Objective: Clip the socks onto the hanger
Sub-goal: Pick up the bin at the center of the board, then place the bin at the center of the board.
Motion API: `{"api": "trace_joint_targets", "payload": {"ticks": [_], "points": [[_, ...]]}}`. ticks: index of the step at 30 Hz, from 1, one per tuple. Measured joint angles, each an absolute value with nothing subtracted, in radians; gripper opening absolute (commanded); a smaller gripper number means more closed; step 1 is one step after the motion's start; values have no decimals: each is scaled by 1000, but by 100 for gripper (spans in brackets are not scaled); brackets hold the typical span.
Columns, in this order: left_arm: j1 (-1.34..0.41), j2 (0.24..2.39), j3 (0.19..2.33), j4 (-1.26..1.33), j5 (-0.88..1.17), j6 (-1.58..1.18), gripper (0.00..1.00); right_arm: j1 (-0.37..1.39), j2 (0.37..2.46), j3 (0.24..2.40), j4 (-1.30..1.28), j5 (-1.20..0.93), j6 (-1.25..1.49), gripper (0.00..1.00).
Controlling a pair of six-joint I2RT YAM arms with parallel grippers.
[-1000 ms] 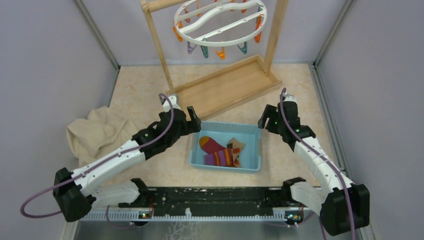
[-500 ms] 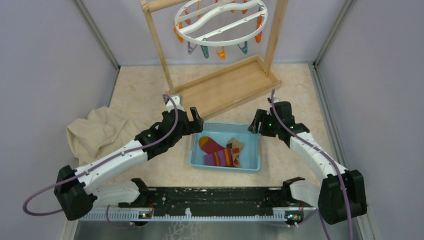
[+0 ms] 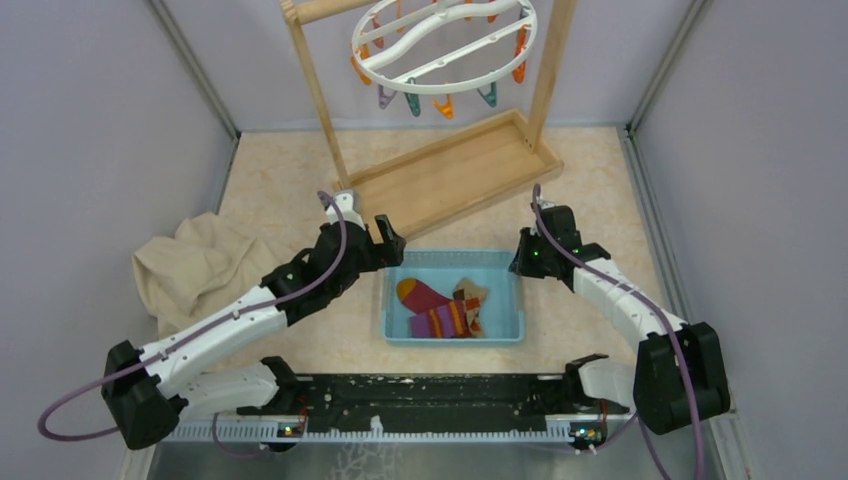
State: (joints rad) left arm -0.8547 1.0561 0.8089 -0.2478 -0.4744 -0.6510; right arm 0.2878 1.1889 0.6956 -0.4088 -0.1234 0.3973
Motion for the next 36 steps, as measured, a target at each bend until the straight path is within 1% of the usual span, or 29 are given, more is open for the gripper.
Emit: {"api": "trace_joint_targets", "payload": {"ticks": [3, 6, 12, 22, 27, 30, 36], "points": [[-855, 1048, 809, -247, -473, -645, 99, 288, 1187, 698, -414, -100, 399, 0], [-855, 1035, 802, -245, -470, -638, 99, 276, 1173, 704, -429, -73, 402, 0], [-855, 996, 773, -244, -470, -633, 99, 185, 1109, 722, -479, -60, 413, 0], [-855, 978, 754, -233, -462, -604, 99, 120, 971, 735, -511, 35, 539, 0], [-855, 974, 753, -233, -455, -600, 99, -2, 901, 734, -545, 64, 606, 0], [-855, 968, 753, -233, -451, -596, 99, -62, 860, 731, -562, 120, 643, 0], [-855, 958, 753, -234, -451, -593, 99, -152, 748, 667, -601, 186, 730, 0]]}}
